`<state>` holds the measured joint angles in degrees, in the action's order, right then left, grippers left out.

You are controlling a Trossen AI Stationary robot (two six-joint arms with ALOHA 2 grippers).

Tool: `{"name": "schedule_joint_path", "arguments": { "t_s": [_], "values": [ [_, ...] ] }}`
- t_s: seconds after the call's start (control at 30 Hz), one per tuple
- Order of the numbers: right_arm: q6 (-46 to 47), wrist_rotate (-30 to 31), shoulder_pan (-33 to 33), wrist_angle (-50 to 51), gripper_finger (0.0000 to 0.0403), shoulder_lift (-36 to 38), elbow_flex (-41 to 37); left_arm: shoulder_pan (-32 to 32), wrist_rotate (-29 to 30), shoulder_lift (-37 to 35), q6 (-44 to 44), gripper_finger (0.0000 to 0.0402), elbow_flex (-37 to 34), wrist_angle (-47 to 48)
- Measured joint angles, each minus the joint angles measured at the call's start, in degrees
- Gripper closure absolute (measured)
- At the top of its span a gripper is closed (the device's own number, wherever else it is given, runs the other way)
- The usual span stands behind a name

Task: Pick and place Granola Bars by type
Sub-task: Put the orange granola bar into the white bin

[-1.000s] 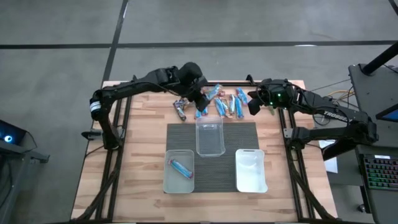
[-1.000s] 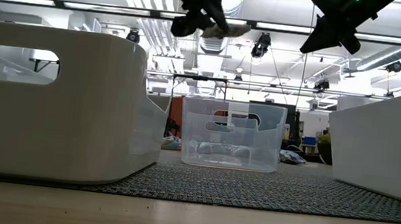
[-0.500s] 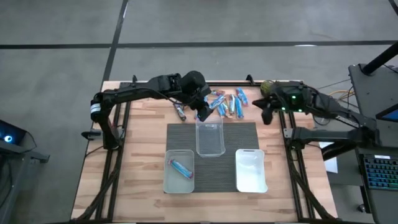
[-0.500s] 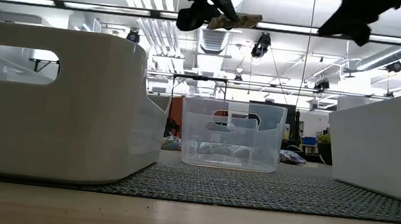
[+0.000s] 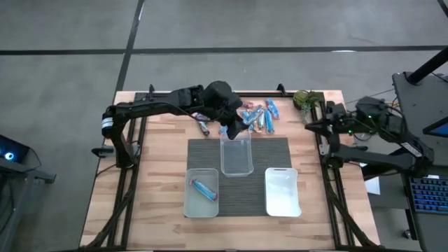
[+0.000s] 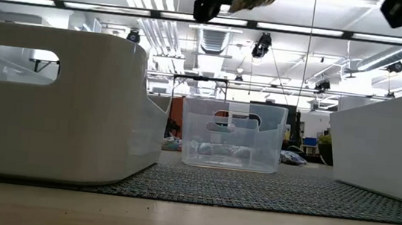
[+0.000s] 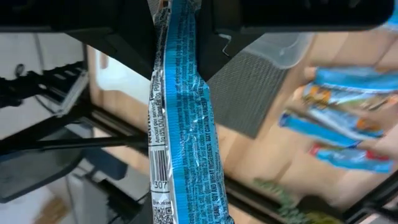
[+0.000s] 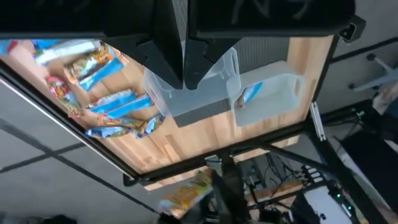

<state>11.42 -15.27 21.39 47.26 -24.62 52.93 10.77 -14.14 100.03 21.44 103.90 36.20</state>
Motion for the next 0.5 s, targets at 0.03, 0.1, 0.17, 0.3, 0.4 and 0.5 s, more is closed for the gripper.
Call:
{"name": "schedule_joint_path", "arguments": {
  "t_s": [0.03, 0.1, 0.17, 0.3, 0.4, 0.5],
  "values": [
    [-0.35, -0.03, 0.0, 0.75, 0.0395, 0.99, 0.0, -0.31, -0.16, 0.0, 0.1, 0.0324, 0.0, -0.66],
    [-1.91, -0.28, 0.0, 2.44, 0.0395, 2.98, 0.0, -1.08, -0.23, 0.01, 0.17, 0.0327, 0.0, -1.99],
    [-2.45, -0.28, 0.0, 3.63, 0.0395, 4.6, 0.0, -1.82, -0.28, 0.0, 0.47, 0.0329, 0.0, -3.25],
    [-1.66, 0.25, 0.0, 4.6, 0.0395, 6.64, 0.0, -3.6, -0.25, 0.0, 1.72, 0.033, 0.0, -6.2],
    [-1.08, 0.23, 0.0, 4.96, 0.0395, 7.23, 0.0, -5.32, -0.26, 0.0, 2.1, 0.033, 0.0, -8.32],
    [-1.05, 0.28, 0.0, 4.97, 0.0395, 7.28, 0.0, -6.94, -0.3, 0.02, 2.66, 0.033, 0.0, -10.19]
  ]
}}
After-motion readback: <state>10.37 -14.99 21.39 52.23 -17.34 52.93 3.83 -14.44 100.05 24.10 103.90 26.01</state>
